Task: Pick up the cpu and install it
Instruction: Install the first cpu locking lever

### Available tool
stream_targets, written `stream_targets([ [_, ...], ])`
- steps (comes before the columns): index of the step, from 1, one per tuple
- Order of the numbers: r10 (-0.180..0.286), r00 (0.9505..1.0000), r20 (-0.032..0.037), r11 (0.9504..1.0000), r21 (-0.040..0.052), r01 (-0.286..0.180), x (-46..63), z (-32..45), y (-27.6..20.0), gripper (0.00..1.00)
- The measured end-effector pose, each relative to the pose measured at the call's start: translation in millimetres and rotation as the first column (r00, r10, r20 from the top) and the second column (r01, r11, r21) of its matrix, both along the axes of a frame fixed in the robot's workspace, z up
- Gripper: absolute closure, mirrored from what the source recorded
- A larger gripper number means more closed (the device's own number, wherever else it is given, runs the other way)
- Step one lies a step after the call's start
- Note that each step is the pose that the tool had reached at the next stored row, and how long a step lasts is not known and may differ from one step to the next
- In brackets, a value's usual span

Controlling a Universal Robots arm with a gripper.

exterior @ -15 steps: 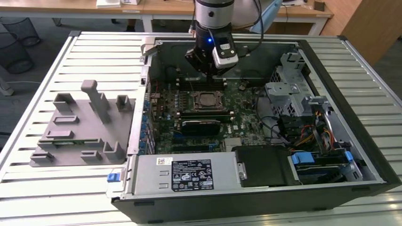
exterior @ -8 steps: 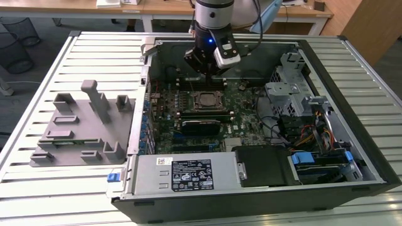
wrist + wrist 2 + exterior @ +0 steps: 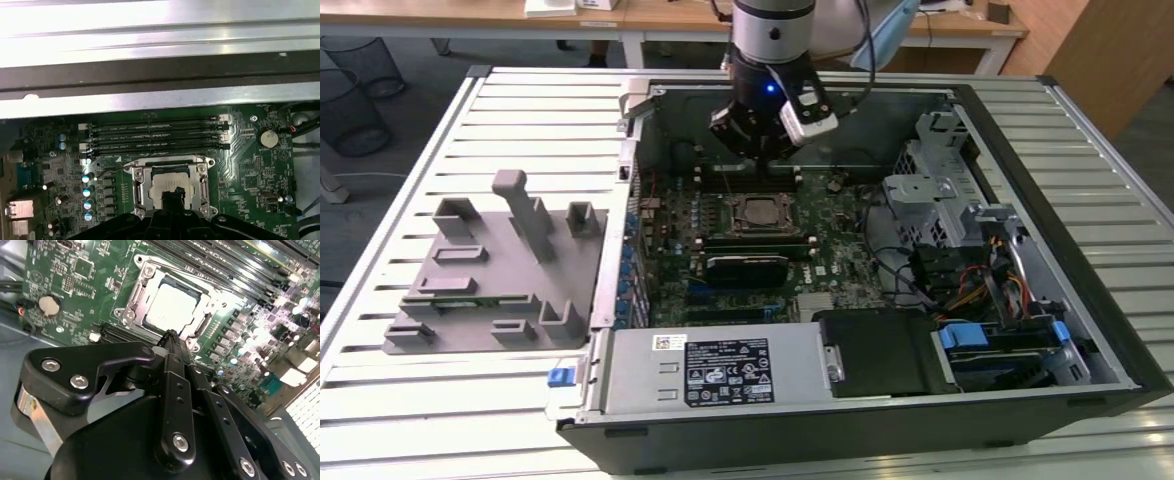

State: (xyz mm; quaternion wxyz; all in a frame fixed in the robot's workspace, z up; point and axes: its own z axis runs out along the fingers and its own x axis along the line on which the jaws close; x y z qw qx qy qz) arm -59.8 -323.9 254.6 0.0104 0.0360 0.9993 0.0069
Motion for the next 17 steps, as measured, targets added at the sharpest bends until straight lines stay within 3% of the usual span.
stream_targets([
  [9, 0.008, 1.0, 0.0, 1.0, 0.0001, -0.008, -33.0, -0.4, 0.0, 0.89],
  [17, 0.01, 1.0, 0.0, 1.0, 0.0, -0.01, -50.5, -0.4, 0.0, 0.89],
])
